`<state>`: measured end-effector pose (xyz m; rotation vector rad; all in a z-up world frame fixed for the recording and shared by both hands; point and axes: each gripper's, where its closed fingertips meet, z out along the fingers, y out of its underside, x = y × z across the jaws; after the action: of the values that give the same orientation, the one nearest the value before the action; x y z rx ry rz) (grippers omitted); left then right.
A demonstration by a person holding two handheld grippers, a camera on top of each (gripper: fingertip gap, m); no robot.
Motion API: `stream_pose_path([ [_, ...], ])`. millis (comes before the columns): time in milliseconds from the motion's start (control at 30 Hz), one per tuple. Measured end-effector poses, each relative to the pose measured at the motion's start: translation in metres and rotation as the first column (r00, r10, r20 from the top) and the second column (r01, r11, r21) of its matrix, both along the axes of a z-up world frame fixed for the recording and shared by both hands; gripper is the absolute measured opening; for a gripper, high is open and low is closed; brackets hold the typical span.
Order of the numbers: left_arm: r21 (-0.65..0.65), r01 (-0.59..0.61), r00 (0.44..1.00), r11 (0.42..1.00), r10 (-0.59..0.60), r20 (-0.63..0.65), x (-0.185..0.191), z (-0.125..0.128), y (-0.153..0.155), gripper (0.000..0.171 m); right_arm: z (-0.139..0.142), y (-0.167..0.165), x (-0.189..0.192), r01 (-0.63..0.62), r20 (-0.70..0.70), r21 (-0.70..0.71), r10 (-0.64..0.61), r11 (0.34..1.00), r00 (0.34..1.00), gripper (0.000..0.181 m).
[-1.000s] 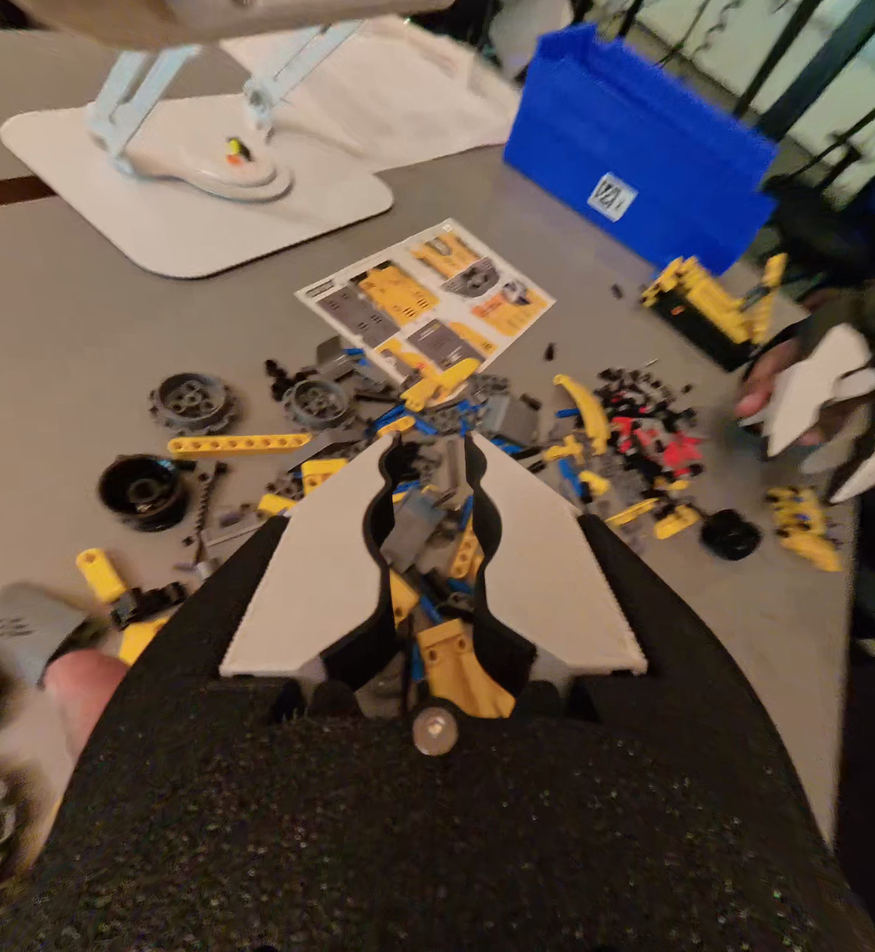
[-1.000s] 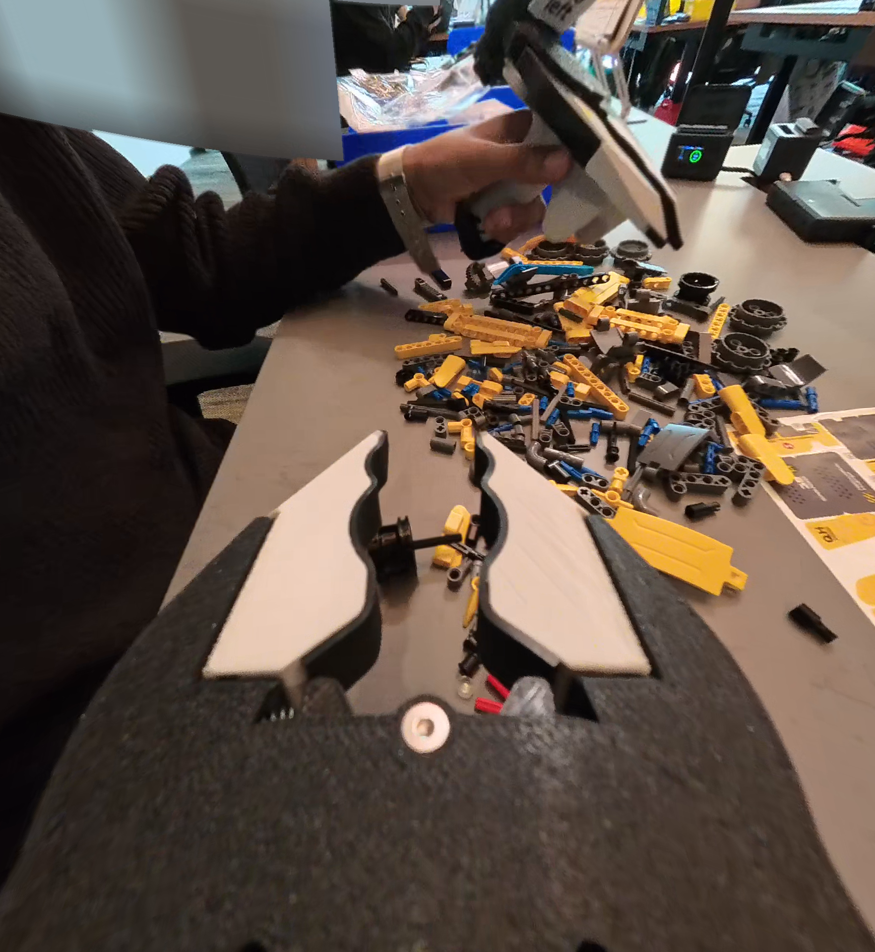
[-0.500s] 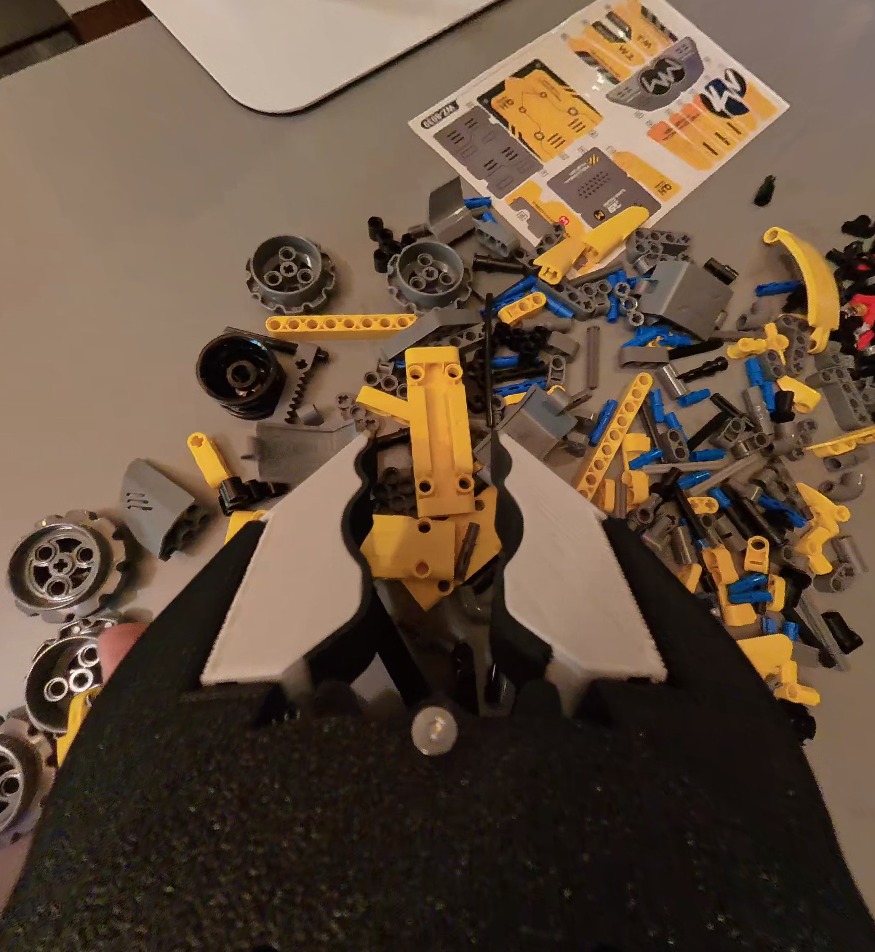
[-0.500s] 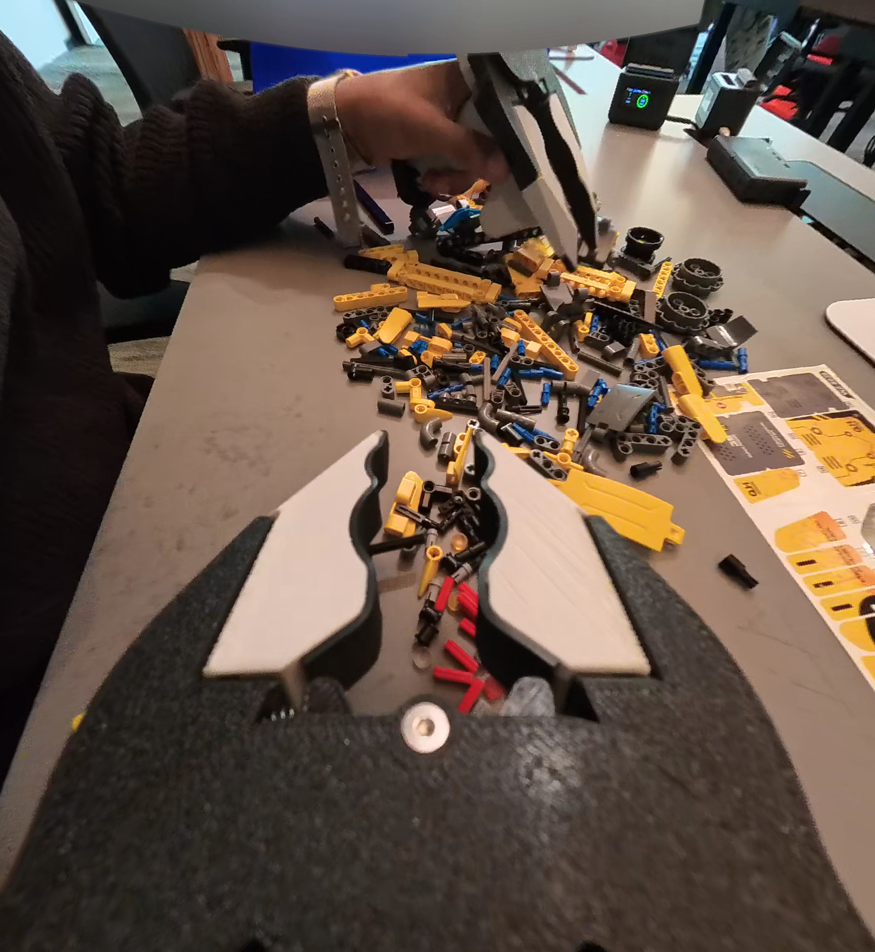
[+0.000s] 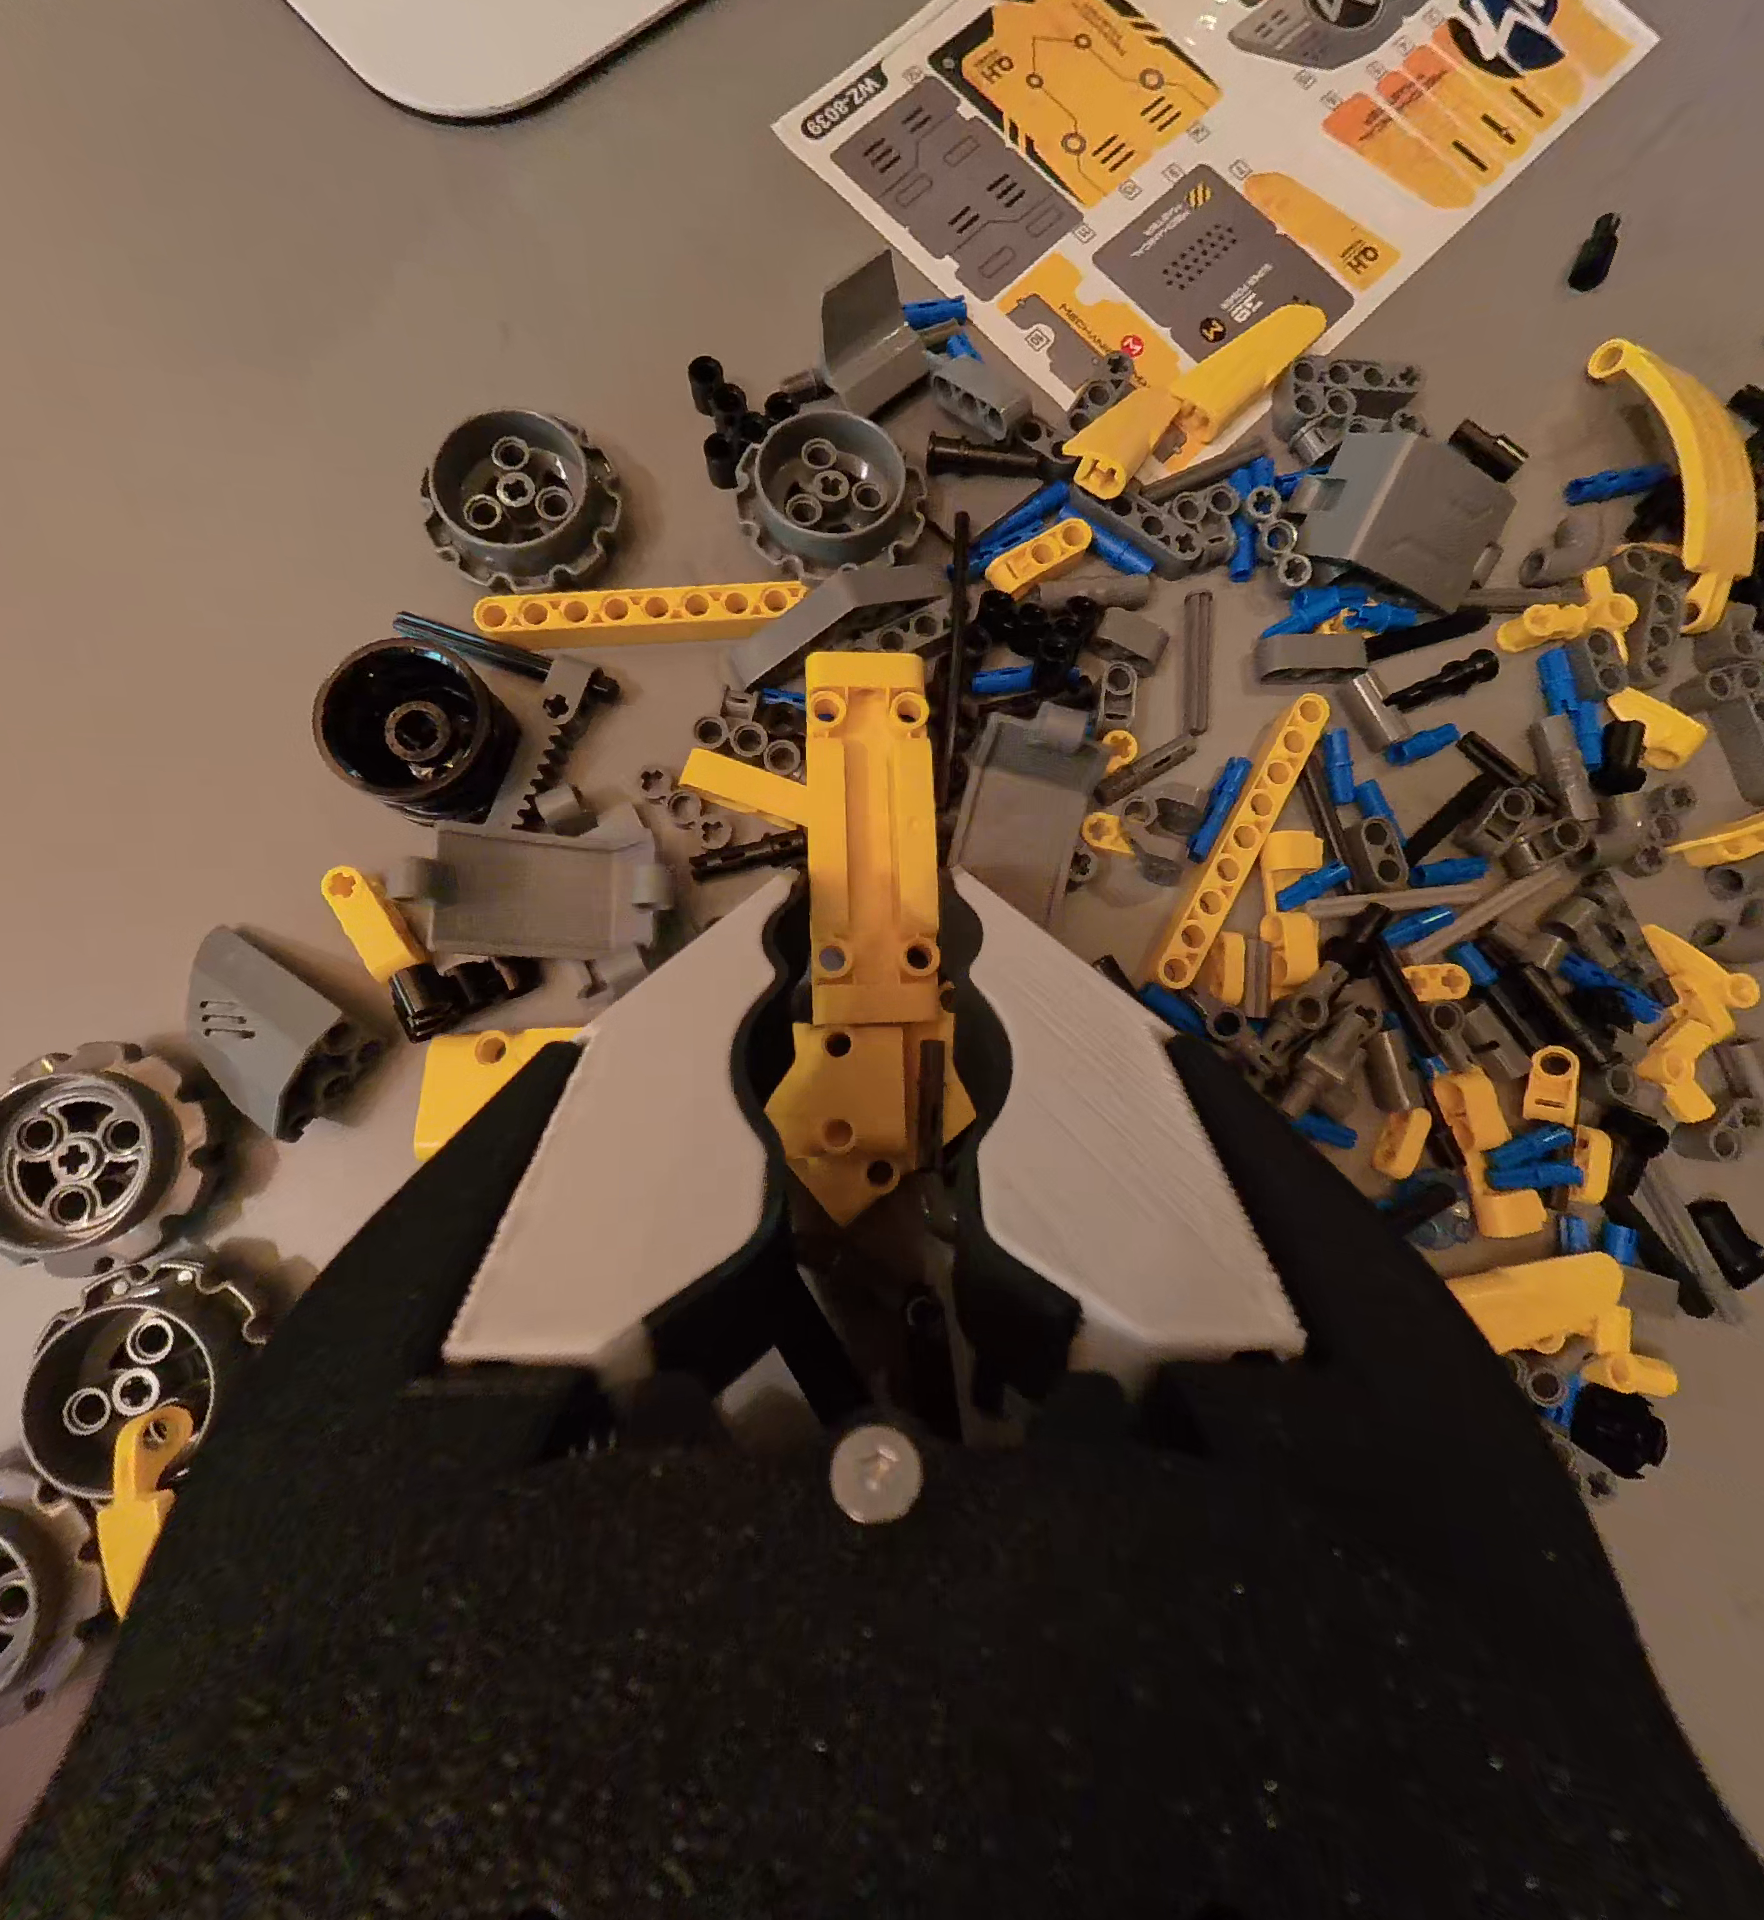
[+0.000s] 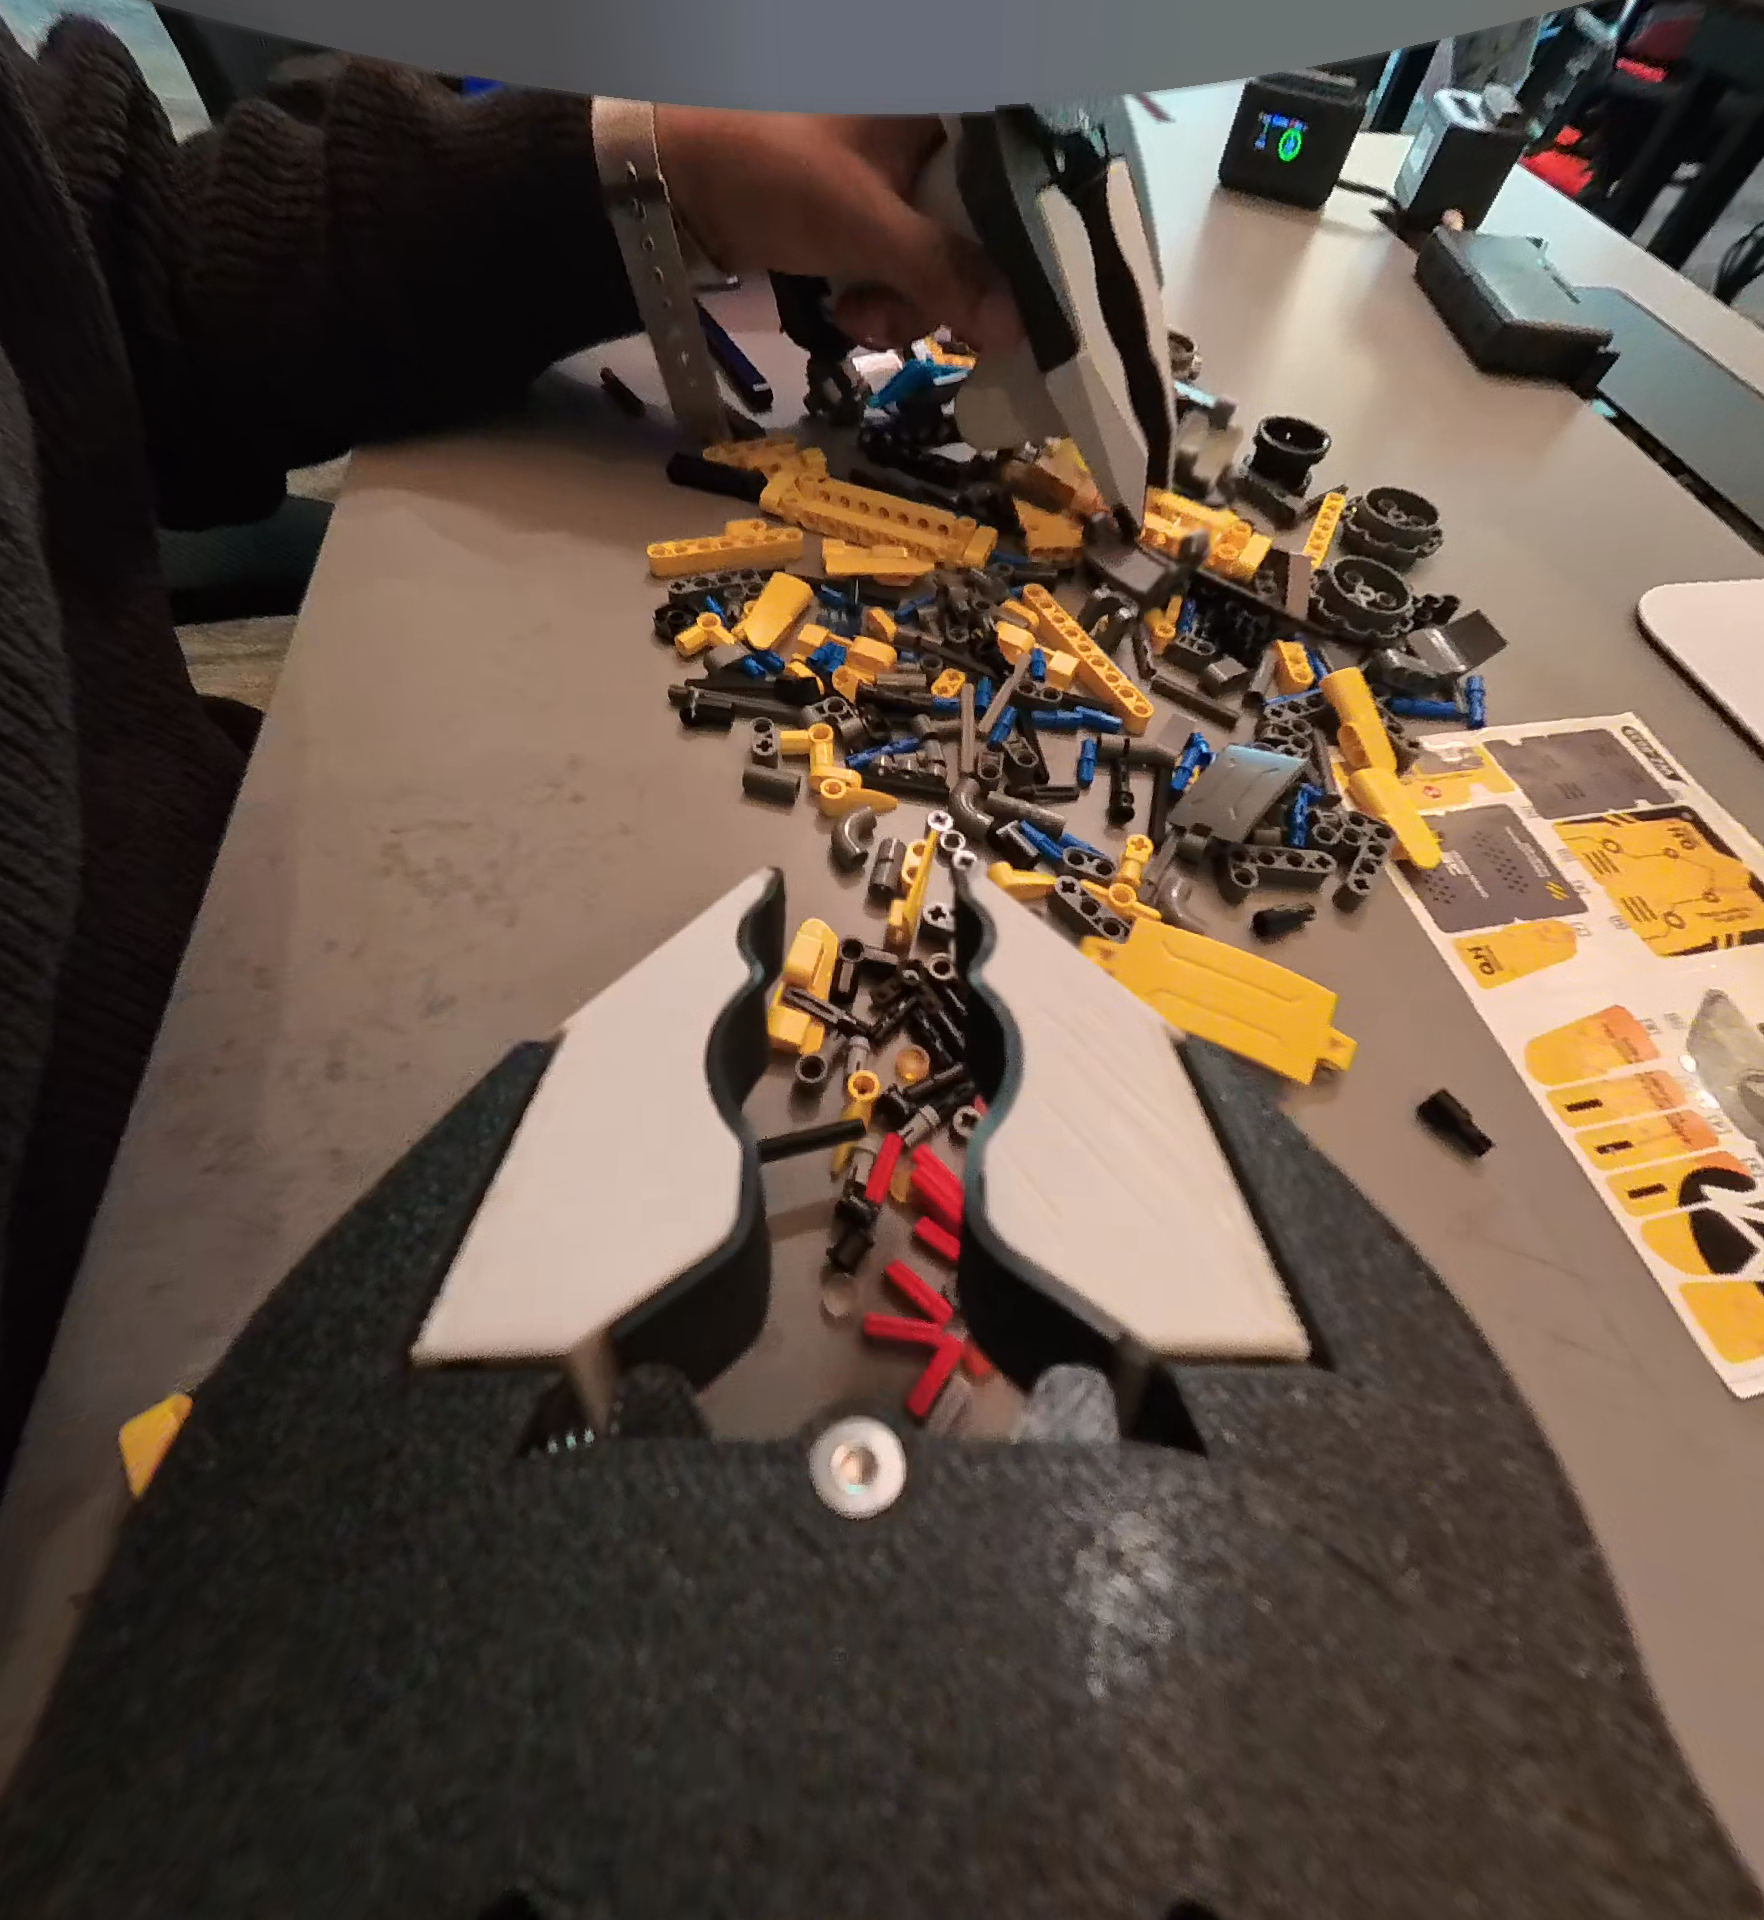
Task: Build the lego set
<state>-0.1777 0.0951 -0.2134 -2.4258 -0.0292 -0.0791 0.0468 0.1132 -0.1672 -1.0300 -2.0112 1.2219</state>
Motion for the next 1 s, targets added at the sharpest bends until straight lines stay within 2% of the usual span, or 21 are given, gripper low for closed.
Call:
stream_pose_path([
  [167, 0.052, -0.035, 0.999, 0.998, 0.036, -0.018, -0.011, 0.011, -0.002, 0.024, -0.007, -0.001, 0.0, -0.004, 0.02, 0.044, 0.003, 0.999, 1.0, 0.032],
  [267, 0.082, -0.126, 0.989, 0.989, 0.132, -0.07, -0.041, 0.021, -0.013, 0.024, -0.007, -0.001, 0.001, -0.003, 0.017, 0.053, 0.002, 0.999, 1.0, 0.032],
  [400, 0.14, -0.252, 0.963, 0.958, 0.262, -0.059, -0.08, 0.035, -0.031, 0.024, -0.008, 0.0, 0.001, 0.003, 0.018, 0.066, -0.004, 0.998, 1.0, 0.032],
  [600, 0.095, -0.405, 0.907, 0.909, 0.413, -0.086, -0.122, 0.028, -0.064, 0.024, -0.013, 0.003, 0.0, 0.01, 0.033, 0.083, -0.012, 0.997, 0.999, 0.032],
  [800, 0.014, -0.43, 0.893, 0.903, 0.428, -0.137, -0.131, 0.008, -0.071, 0.024, -0.013, 0.008, -0.002, 0.035, 0.022, 0.104, -0.038, 0.994, 0.999, 0.029],
  [1000, 0.053, -0.436, 0.887, 0.898, 0.439, -0.145, -0.133, 0.015, -0.069, 0.024, -0.01, 0.01, -0.003, 0.047, 0.0, 0.117, -0.048, 0.992, 0.999, 0.027],
])
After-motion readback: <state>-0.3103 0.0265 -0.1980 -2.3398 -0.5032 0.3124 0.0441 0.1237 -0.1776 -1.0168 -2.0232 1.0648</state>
